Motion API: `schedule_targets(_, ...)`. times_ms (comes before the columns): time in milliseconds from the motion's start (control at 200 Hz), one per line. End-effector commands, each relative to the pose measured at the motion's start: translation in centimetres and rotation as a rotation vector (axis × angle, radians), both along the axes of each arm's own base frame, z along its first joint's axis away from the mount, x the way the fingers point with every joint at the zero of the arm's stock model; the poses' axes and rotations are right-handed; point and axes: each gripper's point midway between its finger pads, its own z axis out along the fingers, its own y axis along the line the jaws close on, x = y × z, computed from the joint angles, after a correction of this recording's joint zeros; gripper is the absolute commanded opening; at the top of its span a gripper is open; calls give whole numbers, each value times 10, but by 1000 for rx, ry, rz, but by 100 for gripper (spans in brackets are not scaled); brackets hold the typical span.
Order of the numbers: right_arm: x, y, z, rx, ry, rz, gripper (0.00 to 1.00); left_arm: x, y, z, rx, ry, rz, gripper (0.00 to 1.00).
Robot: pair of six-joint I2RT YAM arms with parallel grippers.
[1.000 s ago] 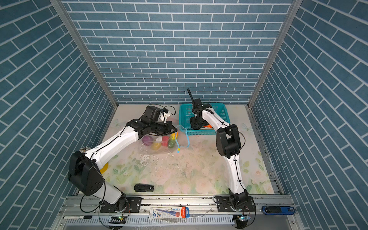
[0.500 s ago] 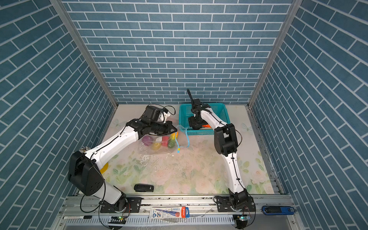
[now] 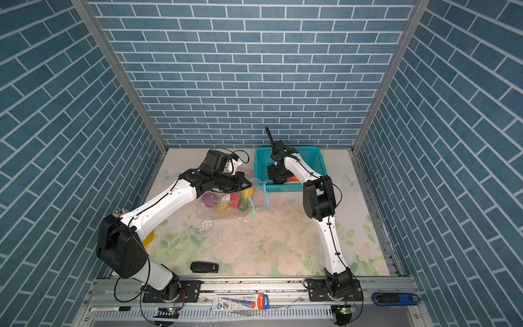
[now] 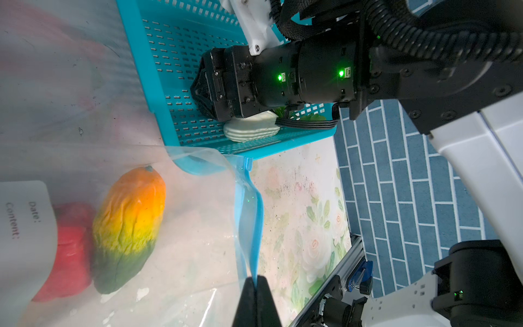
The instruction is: Place the food in the zip-top bag and seal the zipper
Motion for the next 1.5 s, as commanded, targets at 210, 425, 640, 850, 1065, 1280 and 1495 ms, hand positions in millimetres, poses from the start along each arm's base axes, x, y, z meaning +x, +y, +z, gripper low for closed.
schedule_targets(210,10,12,11,55,-18,-17,78,2,4,10,-3,-30,2,0)
schedule_targets(425,9,19,7,27,-30,9,79,2,6,8,-1,-26,7,0)
schedule_targets(640,8,16,-3,-17,-24,11,81,2,7,10,-1,-31,10,0)
schedule_targets(850,8,14,-10,-33,-15,9,77,2,8,9,0,-28,9,0)
schedule_targets(1065,8,16,-9,-21,-12,8,71,2,9,9,-1,-28,13,0)
schedule_targets(1280,8,17,2,-4,-28,7,66,2,10,8,0,-28,14,0)
schedule_targets(1495,11,18,20,16,-59,1,63,2,11,7,-1,-26,16,0)
